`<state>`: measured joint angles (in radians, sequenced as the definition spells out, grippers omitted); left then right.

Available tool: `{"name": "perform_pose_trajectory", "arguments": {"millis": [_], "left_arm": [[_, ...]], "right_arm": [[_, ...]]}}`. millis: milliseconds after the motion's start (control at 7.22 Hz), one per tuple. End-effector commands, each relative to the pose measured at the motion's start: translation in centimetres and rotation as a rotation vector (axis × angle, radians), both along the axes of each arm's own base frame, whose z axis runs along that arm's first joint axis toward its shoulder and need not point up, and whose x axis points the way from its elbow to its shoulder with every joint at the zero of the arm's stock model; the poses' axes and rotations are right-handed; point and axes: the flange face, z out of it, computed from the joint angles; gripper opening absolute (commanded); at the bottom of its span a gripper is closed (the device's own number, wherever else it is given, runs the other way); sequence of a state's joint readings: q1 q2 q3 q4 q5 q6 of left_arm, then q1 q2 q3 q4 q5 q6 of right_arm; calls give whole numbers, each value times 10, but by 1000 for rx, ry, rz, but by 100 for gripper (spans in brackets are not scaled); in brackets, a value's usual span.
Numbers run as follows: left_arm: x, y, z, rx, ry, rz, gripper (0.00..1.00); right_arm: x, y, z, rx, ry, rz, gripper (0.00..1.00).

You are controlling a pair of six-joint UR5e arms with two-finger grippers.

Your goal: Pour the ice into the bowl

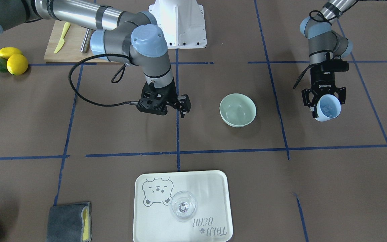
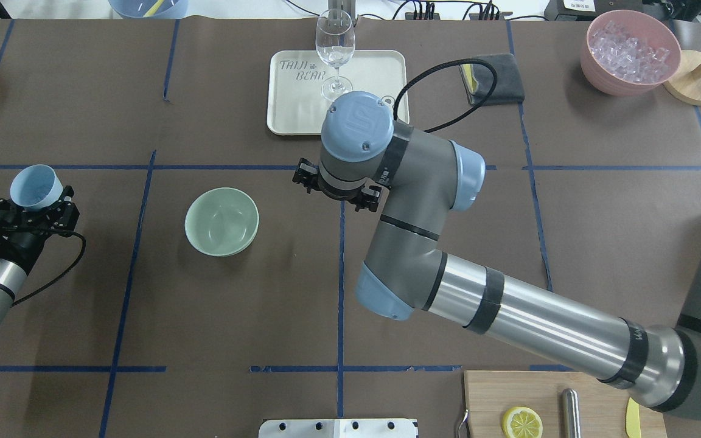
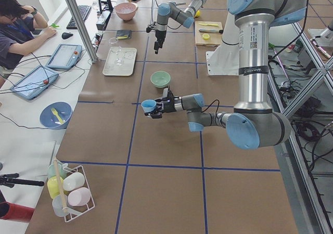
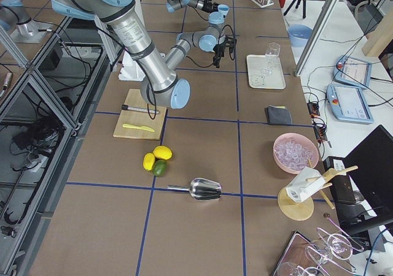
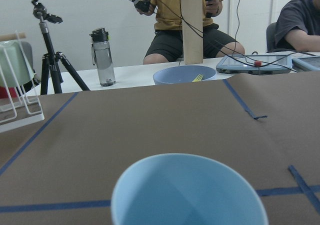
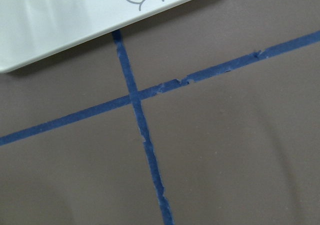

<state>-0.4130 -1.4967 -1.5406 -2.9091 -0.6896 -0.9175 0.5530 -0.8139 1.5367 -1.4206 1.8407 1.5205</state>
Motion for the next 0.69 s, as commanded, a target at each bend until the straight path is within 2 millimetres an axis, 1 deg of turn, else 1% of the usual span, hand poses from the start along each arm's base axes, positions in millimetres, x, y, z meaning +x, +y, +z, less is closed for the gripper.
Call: {"name": "perform_pose_trajectory", "arguments": {"millis": [0, 138, 277, 415, 554], "left_arm": [[20, -8, -36, 61, -41, 26, 0], [35, -14, -57, 103, -98, 42, 0], [47, -17, -72, 118, -80, 45, 0], [53, -19, -78, 123, -70, 44, 0], [54, -19, -82, 129, -110, 50, 0]], "right_arm": [[27, 10, 32, 11, 8, -5, 100], [51, 18, 40, 23, -4, -1, 100], [69, 24, 52, 62, 6, -27, 100], [77, 29, 69, 77, 22, -42, 100], [85, 33, 78, 89, 30, -53, 100]]}}
